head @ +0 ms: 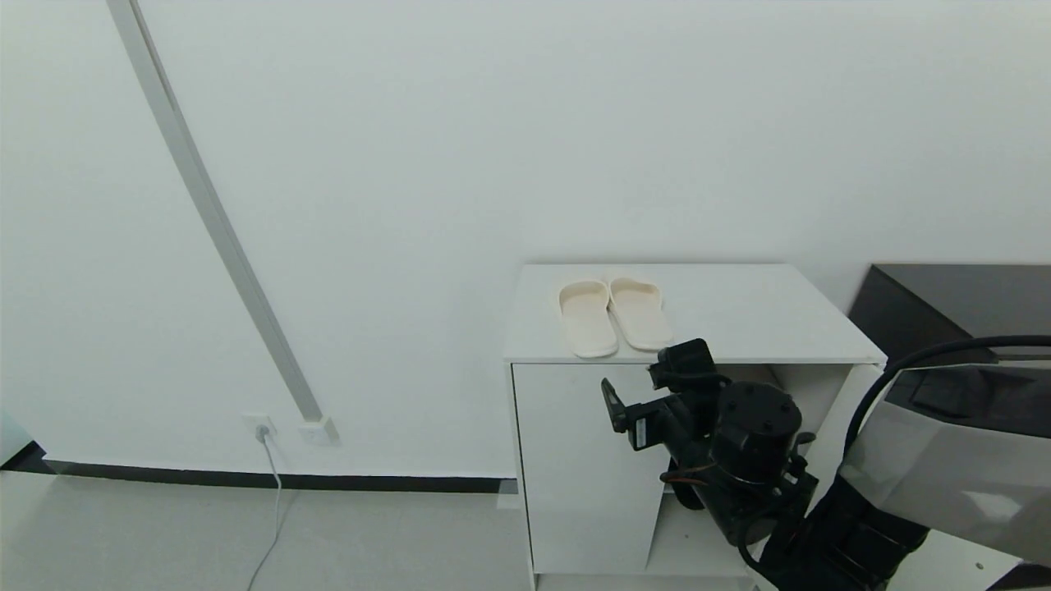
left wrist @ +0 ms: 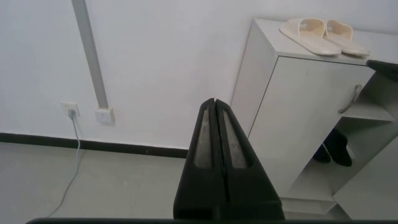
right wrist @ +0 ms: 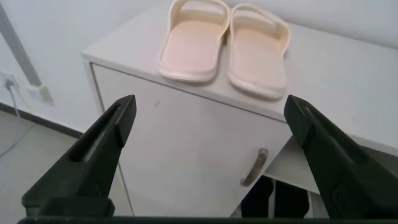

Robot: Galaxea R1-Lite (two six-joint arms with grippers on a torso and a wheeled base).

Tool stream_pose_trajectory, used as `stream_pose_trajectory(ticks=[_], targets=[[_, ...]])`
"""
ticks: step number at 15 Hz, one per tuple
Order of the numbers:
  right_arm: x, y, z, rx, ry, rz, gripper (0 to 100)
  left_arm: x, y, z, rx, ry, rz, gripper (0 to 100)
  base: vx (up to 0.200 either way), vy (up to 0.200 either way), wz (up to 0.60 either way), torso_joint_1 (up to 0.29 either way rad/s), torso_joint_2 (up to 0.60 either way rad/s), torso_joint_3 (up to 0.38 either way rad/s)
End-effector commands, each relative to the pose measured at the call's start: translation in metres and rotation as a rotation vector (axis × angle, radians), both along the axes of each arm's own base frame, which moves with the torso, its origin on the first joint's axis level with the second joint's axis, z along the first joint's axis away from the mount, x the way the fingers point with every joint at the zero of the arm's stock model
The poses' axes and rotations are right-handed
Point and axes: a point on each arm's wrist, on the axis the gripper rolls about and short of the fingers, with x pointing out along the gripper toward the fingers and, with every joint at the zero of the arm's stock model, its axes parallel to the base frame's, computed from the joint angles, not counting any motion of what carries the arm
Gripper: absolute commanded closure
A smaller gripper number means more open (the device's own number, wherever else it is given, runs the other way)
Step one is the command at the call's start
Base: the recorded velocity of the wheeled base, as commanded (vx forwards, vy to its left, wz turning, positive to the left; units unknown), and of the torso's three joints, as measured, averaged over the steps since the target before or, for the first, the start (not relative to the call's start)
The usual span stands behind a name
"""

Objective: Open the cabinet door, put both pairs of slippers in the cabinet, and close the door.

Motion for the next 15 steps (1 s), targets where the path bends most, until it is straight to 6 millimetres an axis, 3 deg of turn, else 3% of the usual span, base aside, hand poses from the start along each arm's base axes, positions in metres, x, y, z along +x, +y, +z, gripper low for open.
stream_pose_trajectory(ticks=[1, 4, 7, 10, 13, 15], targets=[[0.003, -0.001, 0.008, 0.002, -0.029, -0.009, 0, 0.0, 0.0, 0.0, 0.0, 0.002, -0.001, 100, 0.0, 0.0, 0.0, 0.0, 0.0, 0.0], [0.011, 0.006, 0.032, 0.03, -0.052, 0.008, 0, 0.0, 0.0, 0.0, 0.006, 0.002, -0.004, 100, 0.0, 0.0, 0.0, 0.0, 0.0, 0.0], [0.019, 0.009, 0.067, 0.079, 0.165, -0.009, 0, 0.0, 0.0, 0.0, 0.006, 0.002, -0.004, 100, 0.0, 0.0, 0.0, 0.0, 0.0, 0.0], [0.026, 0.013, 0.095, 0.15, 0.238, -0.046, 0, 0.0, 0.0, 0.0, 0.006, 0.002, -0.004, 100, 0.0, 0.0, 0.0, 0.0, 0.0, 0.0], [0.033, 0.009, 0.087, 0.14, 0.252, -0.075, 0, 0.0, 0.0, 0.0, 0.006, 0.002, -0.005, 100, 0.0, 0.0, 0.0, 0.0, 0.0, 0.0], [0.034, 0.007, 0.084, 0.139, 0.255, -0.08, 0, 0.0, 0.0, 0.0, 0.006, 0.002, -0.005, 100, 0.2, 0.0, 0.0, 0.002, 0.0, 0.0]])
